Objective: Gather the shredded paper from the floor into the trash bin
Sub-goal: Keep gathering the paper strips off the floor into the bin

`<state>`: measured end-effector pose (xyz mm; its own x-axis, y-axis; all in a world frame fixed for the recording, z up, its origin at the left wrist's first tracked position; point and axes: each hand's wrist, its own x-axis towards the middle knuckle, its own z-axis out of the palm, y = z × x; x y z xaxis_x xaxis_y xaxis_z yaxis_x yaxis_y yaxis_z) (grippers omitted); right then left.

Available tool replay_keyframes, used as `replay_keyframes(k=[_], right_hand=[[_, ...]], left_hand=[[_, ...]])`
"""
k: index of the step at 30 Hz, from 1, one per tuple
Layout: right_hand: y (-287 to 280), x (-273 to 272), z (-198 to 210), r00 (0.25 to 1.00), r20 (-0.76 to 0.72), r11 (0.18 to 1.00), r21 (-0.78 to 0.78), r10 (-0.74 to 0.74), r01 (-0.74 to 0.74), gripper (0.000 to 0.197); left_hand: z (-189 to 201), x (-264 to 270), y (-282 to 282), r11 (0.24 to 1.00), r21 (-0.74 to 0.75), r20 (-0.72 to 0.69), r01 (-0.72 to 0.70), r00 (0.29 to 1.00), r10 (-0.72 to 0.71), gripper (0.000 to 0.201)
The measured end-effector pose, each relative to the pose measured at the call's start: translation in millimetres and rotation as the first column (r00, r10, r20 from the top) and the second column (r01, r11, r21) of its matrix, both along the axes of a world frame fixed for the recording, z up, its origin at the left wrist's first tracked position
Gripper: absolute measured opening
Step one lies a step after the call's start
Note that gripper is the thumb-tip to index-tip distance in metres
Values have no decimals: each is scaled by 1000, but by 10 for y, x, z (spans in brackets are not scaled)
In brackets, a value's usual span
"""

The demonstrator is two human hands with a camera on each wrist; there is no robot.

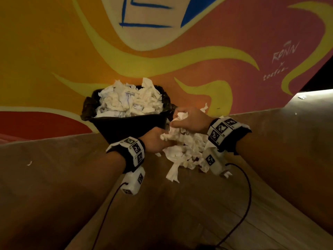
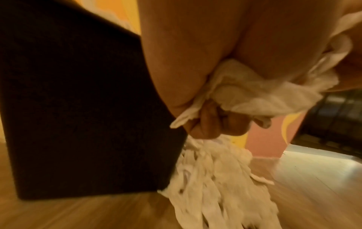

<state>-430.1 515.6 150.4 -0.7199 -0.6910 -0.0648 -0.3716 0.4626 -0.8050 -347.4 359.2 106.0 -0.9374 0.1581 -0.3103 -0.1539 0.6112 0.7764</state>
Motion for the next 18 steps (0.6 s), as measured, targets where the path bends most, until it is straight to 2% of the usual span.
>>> replay_keyframes(k=[2,6,9,11,13,15,17,18], right_hand=[[-75,-70,131,999,-49,999,-47,-14,12,23],[-183,-290,402,989,-145,999,4,-42,43,17],[-238,-412,555,978,-198,997,-24,-72,68,14],[-291,-445,638,972,-218,996,-54,-87,77,12],[-344,-465,707,964,-249,995,-56,-96,84,11],[-416,-481,745,951,-290,995,-28,-103,99,13],[-512,-468,758,951,-284,993,-16,-120,121,14],[-564,-447,760,954,-270,991,-23,-133,131,13]], left_hand=[[198,-106,-100,997,-28,1,-68,998,68,31],[624,-220,-395,975,-181,-48,-131,991,124,28],[884,-238,-648,923,-360,-101,-134,989,104,30],[979,-223,-811,884,-413,-152,-220,973,171,40],[1015,-192,-953,858,-346,-199,-379,924,328,49],[997,-166,-1076,831,-183,-175,-525,849,498,58],[956,-124,-1166,773,-52,-124,-633,772,624,58],[946,-110,-1207,748,-24,-141,-664,743,655,55]])
